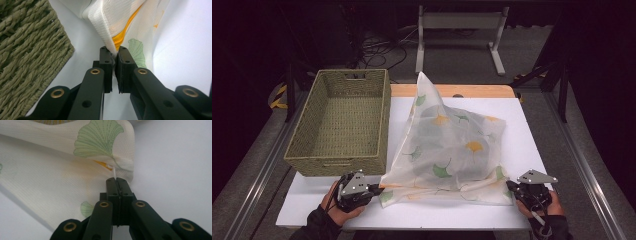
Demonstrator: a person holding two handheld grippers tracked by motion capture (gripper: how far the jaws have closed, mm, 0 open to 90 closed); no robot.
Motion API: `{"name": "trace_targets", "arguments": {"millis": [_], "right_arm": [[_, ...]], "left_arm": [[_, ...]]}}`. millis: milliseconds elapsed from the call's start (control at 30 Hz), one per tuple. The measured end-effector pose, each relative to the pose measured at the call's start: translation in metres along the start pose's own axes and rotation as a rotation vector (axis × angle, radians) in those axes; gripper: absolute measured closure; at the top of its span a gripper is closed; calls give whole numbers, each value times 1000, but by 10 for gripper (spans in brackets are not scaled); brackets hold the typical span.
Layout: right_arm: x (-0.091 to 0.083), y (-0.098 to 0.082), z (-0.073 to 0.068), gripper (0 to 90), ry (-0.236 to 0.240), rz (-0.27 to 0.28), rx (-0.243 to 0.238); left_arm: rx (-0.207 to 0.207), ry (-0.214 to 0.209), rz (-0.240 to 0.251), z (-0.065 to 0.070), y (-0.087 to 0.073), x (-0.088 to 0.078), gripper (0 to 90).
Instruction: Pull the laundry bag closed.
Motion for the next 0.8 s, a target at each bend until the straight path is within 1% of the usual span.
{"name": "trace_targets", "arguments": {"millis": [133,267,367,467,500,567,667,700,733,800], "right_arm": [[-4,-2,-3,900,5,5,-5],[-7,-3,-6,900,8,12,-10],[-9,-3,-7,900,8,16,-15],[-13,-4,-8,893,4,24,-18],[-14,-4,-8,890,5,29,-17],[-18,-4,-8,884,-1,39,-16],[-21,-4,-9,871,7,61,-23],[-22,-3,-10,864,9,68,-25],[-22,-3,-10,864,9,68,-25],[-23,-1,-11,851,10,83,-36]], "left_arm": [[-3,-6,7,1,-1,-3,838],[-10,-6,14,1,-1,-5,810],[-24,-2,25,0,-2,-9,794],[-40,4,40,-1,-2,-13,755],[-40,13,42,-3,-2,-14,736],[-57,22,51,-4,-2,-18,701],[-56,45,63,-7,-4,-24,661],[-65,51,64,-7,-5,-26,649],[-65,51,64,-7,-5,-26,636],[-62,67,65,-10,-7,-29,623]]}}
Point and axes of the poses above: each handheld gripper's, and its own axes: x roughly forward along the jaws, y roughly out of its top, z roughly to its right, the point moved 7 cm from there along x, roughly forward along the jaws, and after that the axes turned 7 degrees about y, right-handed, at the moved point
